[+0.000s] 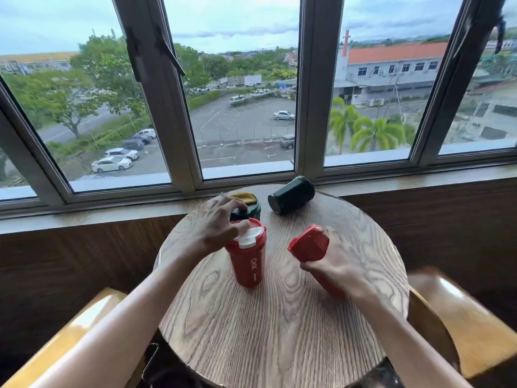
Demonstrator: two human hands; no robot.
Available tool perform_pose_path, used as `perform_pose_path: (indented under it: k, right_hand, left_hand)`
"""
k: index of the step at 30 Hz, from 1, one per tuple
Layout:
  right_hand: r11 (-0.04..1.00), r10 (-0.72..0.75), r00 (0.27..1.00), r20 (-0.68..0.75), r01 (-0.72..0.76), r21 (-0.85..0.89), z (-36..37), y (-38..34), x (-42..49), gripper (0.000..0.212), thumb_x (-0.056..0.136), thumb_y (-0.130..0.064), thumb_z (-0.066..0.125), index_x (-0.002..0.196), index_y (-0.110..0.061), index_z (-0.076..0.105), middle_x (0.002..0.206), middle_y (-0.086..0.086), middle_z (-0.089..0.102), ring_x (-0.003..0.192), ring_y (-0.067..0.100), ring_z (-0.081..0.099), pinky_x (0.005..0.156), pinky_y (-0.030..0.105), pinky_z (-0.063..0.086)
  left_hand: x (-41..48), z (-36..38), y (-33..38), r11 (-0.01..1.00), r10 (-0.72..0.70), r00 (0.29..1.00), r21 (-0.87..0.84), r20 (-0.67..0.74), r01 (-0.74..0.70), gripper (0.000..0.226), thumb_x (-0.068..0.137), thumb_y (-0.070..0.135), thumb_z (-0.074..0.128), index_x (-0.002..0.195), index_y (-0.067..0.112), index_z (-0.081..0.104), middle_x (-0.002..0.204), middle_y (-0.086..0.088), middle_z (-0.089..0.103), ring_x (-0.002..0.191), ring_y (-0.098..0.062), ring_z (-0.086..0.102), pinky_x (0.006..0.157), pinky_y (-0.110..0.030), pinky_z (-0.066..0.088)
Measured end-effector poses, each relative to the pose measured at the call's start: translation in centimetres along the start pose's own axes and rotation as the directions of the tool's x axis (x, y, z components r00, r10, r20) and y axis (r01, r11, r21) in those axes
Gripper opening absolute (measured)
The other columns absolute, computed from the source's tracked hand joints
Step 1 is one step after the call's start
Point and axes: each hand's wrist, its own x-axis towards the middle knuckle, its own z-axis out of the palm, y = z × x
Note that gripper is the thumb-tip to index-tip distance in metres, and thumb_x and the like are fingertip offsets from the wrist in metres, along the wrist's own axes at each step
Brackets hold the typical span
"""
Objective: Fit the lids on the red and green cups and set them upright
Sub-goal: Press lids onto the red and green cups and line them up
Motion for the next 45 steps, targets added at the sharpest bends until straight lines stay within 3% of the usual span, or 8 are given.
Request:
perform_pose_path:
  k: [6, 17, 22, 25, 30, 37, 41, 45]
  right_hand:
    - [0.932, -0.092, 0.978, -0.187, 0.151, 0.329, 1.8, -1.1, -0.8, 0.092, 0.064, -0.039, 0.087, 0.140, -0.021, 0.038, 0.123, 0.002, 0.052, 0.102, 0.018, 0.055, 0.078, 0.024, 0.043]
    - [0.752, -0.119, 0.957, -0.265, 0.261, 0.605, 4.1, -0.5, -0.7, 0.091, 0.056, -0.030, 0.092, 0.124, -0.031, 0.032, 0.124, 0.001, 0.053, 0.115, 0.019, 0.056, 0.096, 0.042, 0.052]
    - [0.719, -0.212, 0.968, -0.136, 0.249, 0.649, 3.2, 0.7, 0.0, 0.103, 0.049, -0.032, 0.092, 0.132, -0.043, 0.033, 0.127, 0.000, 0.045, 0.121, 0.018, 0.052, 0.102, 0.035, 0.046]
    - [0.629, -0.342, 0.937, 0.070, 0.173, 0.758, 0.9, 1.0, 0.1, 0.099, 0.062, -0.004, 0.074, 0.142, -0.032, 0.023, 0.128, -0.007, 0.050, 0.110, 0.001, 0.060, 0.093, 0.021, 0.051]
    - [0.706, -0.408, 0.913, 0.022, 0.300, 0.642, -0.1, 0.5, 0.7, 0.091, 0.068, 0.004, 0.077, 0.137, -0.034, 0.033, 0.130, -0.006, 0.046, 0.111, 0.008, 0.053, 0.080, 0.018, 0.054]
    - [0.844, -0.377, 0.920, -0.112, 0.391, 0.368, 0.2, -0.2, 0.4, 0.092, 0.052, -0.041, 0.094, 0.120, -0.038, 0.032, 0.122, -0.001, 0.041, 0.111, 0.014, 0.048, 0.088, 0.024, 0.044]
    - [0.858, -0.479, 0.871, 0.108, 0.440, 0.265, -3.1, -1.7, 1.0, 0.086, 0.064, -0.027, 0.090, 0.132, -0.040, 0.038, 0.142, -0.008, 0.031, 0.134, 0.011, 0.028, 0.112, 0.034, 0.026]
    - [0.866, -0.499, 0.775, 0.389, 0.460, 0.196, -5.5, -4.0, 2.2, 0.061, 0.073, -0.007, 0.076, 0.124, -0.035, 0.058, 0.145, -0.016, 0.033, 0.133, 0.003, 0.032, 0.099, 0.014, 0.027]
  left_hand:
    - [-0.1, -0.1, 0.4, 1.000, -0.003, 1.000, 0.011, -0.010, 0.003, 0.044, 0.088, 0.037, 0.061, 0.130, 0.023, 0.056, 0.144, 0.002, 0.046, 0.134, -0.019, 0.038, 0.104, -0.036, 0.032]
    - [-0.2, -0.1, 0.4, 1.000, -0.001, 1.000, -0.016, -0.012, 0.001, 0.041, 0.087, 0.036, 0.061, 0.126, 0.023, 0.058, 0.143, 0.004, 0.047, 0.134, -0.018, 0.039, 0.104, -0.038, 0.036]
    - [-0.1, -0.1, 0.3, 1.000, -0.004, 1.000, -0.019, -0.013, 0.003, 0.040, 0.086, 0.036, 0.063, 0.124, 0.024, 0.059, 0.143, 0.004, 0.047, 0.135, -0.018, 0.038, 0.103, -0.037, 0.034]
    - [-0.1, -0.1, 0.3, 1.000, -0.004, 1.000, -0.015, -0.012, 0.004, 0.040, 0.086, 0.037, 0.063, 0.124, 0.025, 0.059, 0.143, 0.004, 0.047, 0.135, -0.019, 0.038, 0.104, -0.038, 0.034]
    - [-0.2, -0.1, 0.6, 1.000, -0.012, 1.000, -0.009, -0.007, 0.012, 0.041, 0.087, 0.036, 0.062, 0.125, 0.023, 0.059, 0.142, 0.004, 0.048, 0.134, -0.019, 0.039, 0.103, -0.037, 0.034]
    - [-0.5, -0.4, 0.9, 1.000, -0.023, 1.000, 0.008, 0.005, 0.023, 0.040, 0.088, 0.038, 0.061, 0.125, 0.026, 0.058, 0.145, 0.004, 0.046, 0.134, -0.020, 0.039, 0.102, -0.037, 0.034]
    - [-0.6, -0.6, 1.5, 0.999, -0.031, 1.000, 0.014, 0.001, 0.031, 0.040, 0.090, 0.035, 0.059, 0.128, 0.023, 0.057, 0.146, 0.004, 0.045, 0.132, -0.018, 0.042, 0.095, -0.029, 0.032]
    - [-0.8, -0.7, 1.8, 0.999, -0.030, 1.000, 0.022, 0.006, 0.030, 0.040, 0.090, 0.034, 0.059, 0.129, 0.023, 0.056, 0.146, 0.005, 0.044, 0.130, -0.017, 0.043, 0.089, -0.026, 0.030]
